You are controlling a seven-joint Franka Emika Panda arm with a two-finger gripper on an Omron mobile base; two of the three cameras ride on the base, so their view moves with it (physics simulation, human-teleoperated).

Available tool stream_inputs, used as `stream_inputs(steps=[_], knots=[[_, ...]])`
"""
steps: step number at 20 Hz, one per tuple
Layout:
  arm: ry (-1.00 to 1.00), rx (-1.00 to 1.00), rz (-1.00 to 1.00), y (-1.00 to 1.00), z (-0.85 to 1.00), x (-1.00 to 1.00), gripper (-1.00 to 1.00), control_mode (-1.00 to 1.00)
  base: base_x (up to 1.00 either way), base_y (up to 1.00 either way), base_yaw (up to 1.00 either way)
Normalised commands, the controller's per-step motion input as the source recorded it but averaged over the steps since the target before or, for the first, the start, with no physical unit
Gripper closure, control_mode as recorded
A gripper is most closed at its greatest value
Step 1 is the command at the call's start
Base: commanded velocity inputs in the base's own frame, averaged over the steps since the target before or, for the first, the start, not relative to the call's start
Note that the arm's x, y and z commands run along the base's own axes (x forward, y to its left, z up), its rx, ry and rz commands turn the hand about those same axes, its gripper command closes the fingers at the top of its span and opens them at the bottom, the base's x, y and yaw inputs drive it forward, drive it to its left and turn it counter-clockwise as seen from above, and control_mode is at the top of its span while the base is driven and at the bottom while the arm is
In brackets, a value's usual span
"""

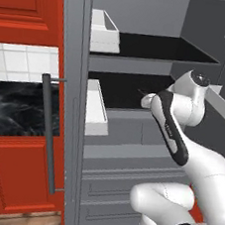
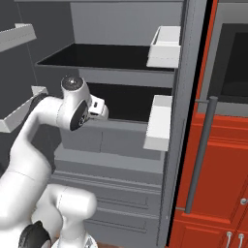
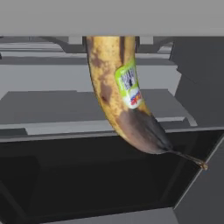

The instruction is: Retrieve the apple and banana from the fridge and place them into the bowl on the dining table.

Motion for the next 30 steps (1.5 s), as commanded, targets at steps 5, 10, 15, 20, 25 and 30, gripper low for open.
stream_inputs(steps=[5,10,15,20,25,30], knots=[[0.00,0.00,0.00,0.00,0.00,-1.00,1.00,-1.00,0.00,0.00,0.00],[0.00,0.00,0.00,-0.05,0.00,-0.81,1.00,-1.00,0.00,0.00,0.00],[0.00,0.00,0.00,0.00,0.00,-0.13,1.00,1.00,-0.56,0.00,0.00],[0.00,0.00,0.00,0.00,0.00,0.00,1.00,1.00,-0.87,0.00,0.00],[0.00,0.00,0.00,0.00,0.00,0.00,1.00,1.00,-0.49,0.00,0.22],[0.00,0.00,0.00,0.00,0.00,0.00,1.00,1.00,-0.25,0.00,0.33]])
